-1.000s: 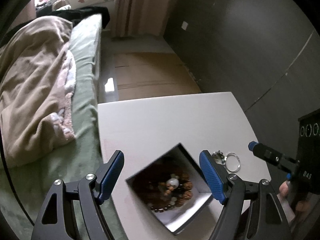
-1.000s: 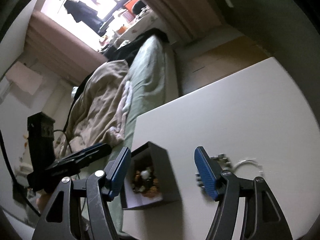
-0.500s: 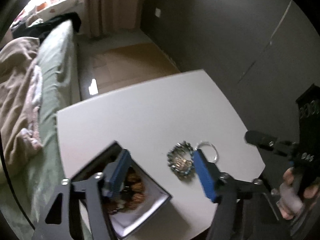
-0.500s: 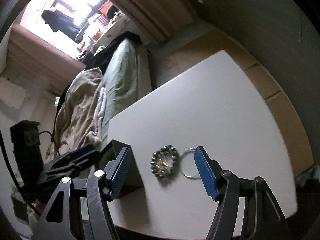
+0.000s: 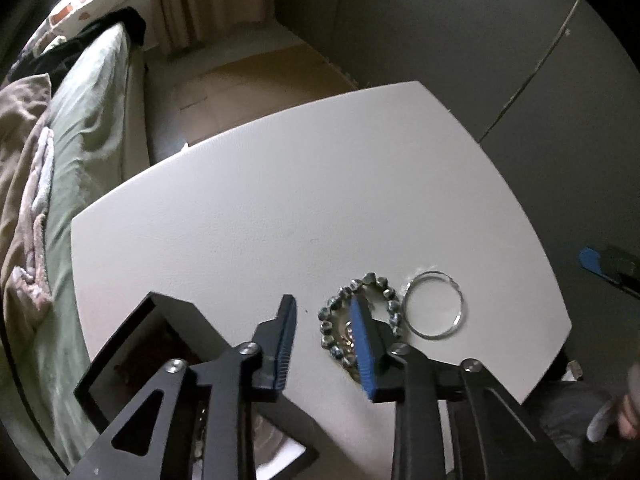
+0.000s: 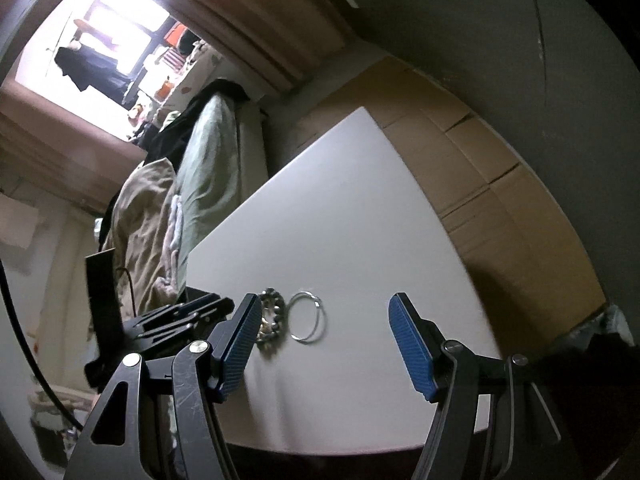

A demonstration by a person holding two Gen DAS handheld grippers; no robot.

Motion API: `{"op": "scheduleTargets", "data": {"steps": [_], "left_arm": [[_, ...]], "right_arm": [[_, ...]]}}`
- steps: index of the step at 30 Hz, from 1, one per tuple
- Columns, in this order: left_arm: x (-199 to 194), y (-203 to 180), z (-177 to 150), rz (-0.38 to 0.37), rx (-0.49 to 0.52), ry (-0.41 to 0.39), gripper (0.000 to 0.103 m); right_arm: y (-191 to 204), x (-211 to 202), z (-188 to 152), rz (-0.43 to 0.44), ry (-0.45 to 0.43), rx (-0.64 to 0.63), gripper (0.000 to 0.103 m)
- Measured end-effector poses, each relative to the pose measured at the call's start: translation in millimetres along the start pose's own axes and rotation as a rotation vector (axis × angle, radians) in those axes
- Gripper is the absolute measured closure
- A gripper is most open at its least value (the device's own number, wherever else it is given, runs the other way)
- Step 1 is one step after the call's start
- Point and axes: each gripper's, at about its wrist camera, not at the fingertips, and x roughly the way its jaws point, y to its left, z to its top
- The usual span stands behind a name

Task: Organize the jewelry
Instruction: 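Grasp the green beaded bracelet with the left tool while the right tool grasps the silver hoop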

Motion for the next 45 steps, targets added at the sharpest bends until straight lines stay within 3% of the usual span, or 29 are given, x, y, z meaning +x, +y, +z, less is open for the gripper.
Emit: {"op": "scheduleTargets", "data": {"steps": [7, 17, 25, 28, 31, 37, 38, 43, 45], "left_arm": [[20.7, -6.3, 4.7, 0.011, 0.014, 0.052, 0.083], [30.5, -17.0, -10.0, 0.114, 0.103, 0.116, 0.088], [33.5, -13.8, -10.4, 0.094, 0.081, 0.102, 0.090], [29.9, -13.9, -14.7, 0.059, 0.063, 0.085, 0.094], [21.2, -7.4, -11.9, -0.029, 0.016, 0.060, 0.094], [-16.3, -2.9, -6.7, -0.119, -0.016, -0.043, 0.095], [-20.4, -2.0, -7.2, -0.135, -0.019, -0.052, 0.094], [-39.7, 7.8, -7.6, -0.201, -0.030, -0.089, 0.095], [-52.3, 7.7, -9.6, -0.217, -0.032, -0.112, 0.095]], "right_arm": [[-1.9, -0.3, -2.9, -0.001, 0.023, -0.009, 0.036], [4.3, 9.6, -3.7, -0.023, 0.045, -0.027, 0.036], [17.3, 26.8, -6.7, -0.043, 0.081, -0.050, 0.036], [22.1, 31.2, -8.3, -0.045, 0.091, -0.062, 0.036], [26.1, 37.8, -8.9, -0.051, 0.103, -0.070, 0.036], [29.6, 54.9, -6.4, -0.072, 0.109, -0.062, 0.037], [29.6, 54.9, -6.4, -0.072, 0.109, -0.062, 0.038], [35.1, 76.1, -11.0, -0.124, 0.146, -0.089, 0.070], [36.6, 85.9, -13.8, -0.142, 0.169, -0.101, 0.077]]}}
